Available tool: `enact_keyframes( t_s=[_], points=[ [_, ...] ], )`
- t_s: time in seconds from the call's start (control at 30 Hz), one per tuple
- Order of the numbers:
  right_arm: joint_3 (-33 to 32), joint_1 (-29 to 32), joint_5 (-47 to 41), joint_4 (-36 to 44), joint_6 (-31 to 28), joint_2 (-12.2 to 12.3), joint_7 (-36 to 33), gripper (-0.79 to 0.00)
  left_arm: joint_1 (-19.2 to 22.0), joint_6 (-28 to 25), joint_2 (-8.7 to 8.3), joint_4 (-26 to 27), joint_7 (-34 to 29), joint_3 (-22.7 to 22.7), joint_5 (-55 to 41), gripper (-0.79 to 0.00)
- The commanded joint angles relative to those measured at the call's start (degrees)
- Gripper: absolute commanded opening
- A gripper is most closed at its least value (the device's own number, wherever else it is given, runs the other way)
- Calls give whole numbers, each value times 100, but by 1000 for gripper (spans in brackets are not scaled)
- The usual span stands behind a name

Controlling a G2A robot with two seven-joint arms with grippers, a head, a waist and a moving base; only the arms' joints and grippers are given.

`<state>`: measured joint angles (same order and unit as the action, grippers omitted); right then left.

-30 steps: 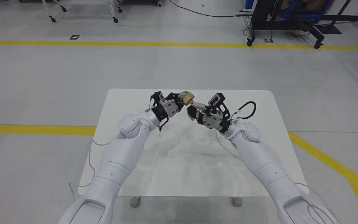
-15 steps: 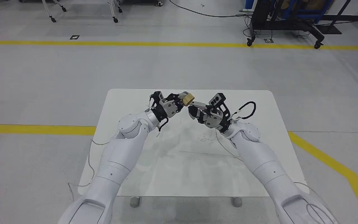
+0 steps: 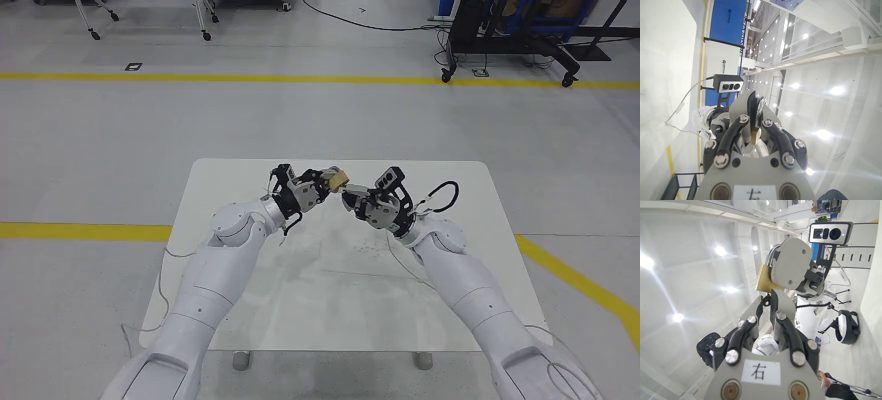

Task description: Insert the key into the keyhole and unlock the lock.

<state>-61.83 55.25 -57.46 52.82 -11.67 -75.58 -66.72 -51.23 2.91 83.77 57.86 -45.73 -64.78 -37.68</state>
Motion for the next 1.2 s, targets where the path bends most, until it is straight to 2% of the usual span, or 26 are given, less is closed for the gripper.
enact_keyframes(
  t_s=[0.0,0.27,0.37,0.47,0.63,0.77,0.8,0.83,0.9,0.97,1.0,1.1,1.17],
  points=[
    [12,-20,28,-22,15,-12,-3,-785,7,-9,0,-10,-7,4,-4,-785],
    [17,-31,-59,-89,106,-63,-37,-785,30,-251,-17,8,62,30,240,-785],
    [17,56,-807,-95,583,-140,-318,-785,25,-596,-38,47,320,89,732,-785],
    [62,0,-1091,-328,827,-204,-363,-785,-29,-874,-33,136,469,106,840,-785],
    [115,-102,-1324,-651,882,-301,-397,-785,-99,-1285,-34,245,627,71,906,-785],
    [75,-166,-1368,-795,854,-330,-520,-785,-132,-1409,-33,269,681,50,886,-785],
    [62,-183,-1308,-814,806,-327,-558,-748,-135,-1426,-32,273,723,43,888,-785],
    [56,-207,-1176,-838,729,-317,-584,-508,-139,-1437,-32,267,798,33,906,-785],
    [7,-219,-1010,-862,619,-293,-617,-425,-127,-1393,-37,237,972,42,1075,-785],
    [-63,-226,-823,-844,536,-254,-646,-382,-114,-1382,-46,236,1094,77,1329,-785],
    [-109,-222,-722,-815,505,-228,-655,-305,-108,-1377,-54,228,1171,101,1509,-785],
    [-319,-194,-273,-667,364,-106,-543,-175,-98,-1368,-76,247,1401,214,2151,-785],
    [-546,-138,84,-444,276,14,-454,-139,-97,-1384,-93,283,1555,361,2795,-785]
  ],
)
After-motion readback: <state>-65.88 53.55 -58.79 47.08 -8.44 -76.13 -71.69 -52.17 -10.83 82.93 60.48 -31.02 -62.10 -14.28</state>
